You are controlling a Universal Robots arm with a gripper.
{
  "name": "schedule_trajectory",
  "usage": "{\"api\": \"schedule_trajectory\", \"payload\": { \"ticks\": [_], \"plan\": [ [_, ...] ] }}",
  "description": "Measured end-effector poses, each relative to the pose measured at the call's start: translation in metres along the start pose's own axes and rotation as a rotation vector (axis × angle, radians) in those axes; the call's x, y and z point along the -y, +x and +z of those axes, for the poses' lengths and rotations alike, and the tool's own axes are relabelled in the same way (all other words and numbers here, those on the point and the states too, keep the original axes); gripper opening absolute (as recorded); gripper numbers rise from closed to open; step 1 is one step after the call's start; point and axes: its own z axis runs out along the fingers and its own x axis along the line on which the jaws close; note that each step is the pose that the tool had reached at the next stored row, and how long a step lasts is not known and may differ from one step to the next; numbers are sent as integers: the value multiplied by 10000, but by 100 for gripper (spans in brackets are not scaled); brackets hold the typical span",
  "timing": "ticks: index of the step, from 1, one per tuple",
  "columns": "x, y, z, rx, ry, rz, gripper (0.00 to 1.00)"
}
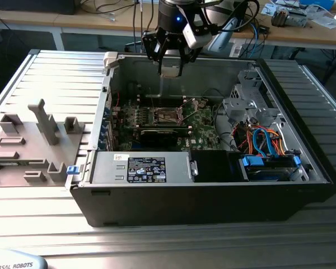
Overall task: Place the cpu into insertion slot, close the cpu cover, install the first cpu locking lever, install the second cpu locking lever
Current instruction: 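Place the cpu into insertion slot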
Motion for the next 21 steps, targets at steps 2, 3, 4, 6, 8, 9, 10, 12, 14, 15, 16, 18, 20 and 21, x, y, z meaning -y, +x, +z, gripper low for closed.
{"api": "schedule_trajectory", "payload": {
  "ticks": [2, 3, 4, 6, 8, 9, 10, 12, 14, 15, 16, 18, 20, 21],
  "plan": [
    [0, 0, 2, 0, 1, 0, 54],
    [0, 0, 5, 0, 1, 0, 54],
    [0, 0, 6, 0, 2, 0, 54],
    [3, -1, 45, 0, 24, 0, 54],
    [3, -1, 47, 1, 26, 0, 54],
    [3, -1, 49, 0, 27, 1, 54],
    [3, -1, 50, 0, 29, 1, 54],
    [9, -3, 155, 2, 92, 1, 54],
    [9, -3, 156, 2, 92, 2, 54],
    [10, -3, 161, 2, 93, 2, 54],
    [10, -3, 164, 2, 94, 1, 54],
    [10, -3, 168, 2, 95, 2, 54],
    [12, -4, 191, 3, 100, 2, 54],
    [12, -4, 191, 2, 100, 2, 54]
  ]
}}
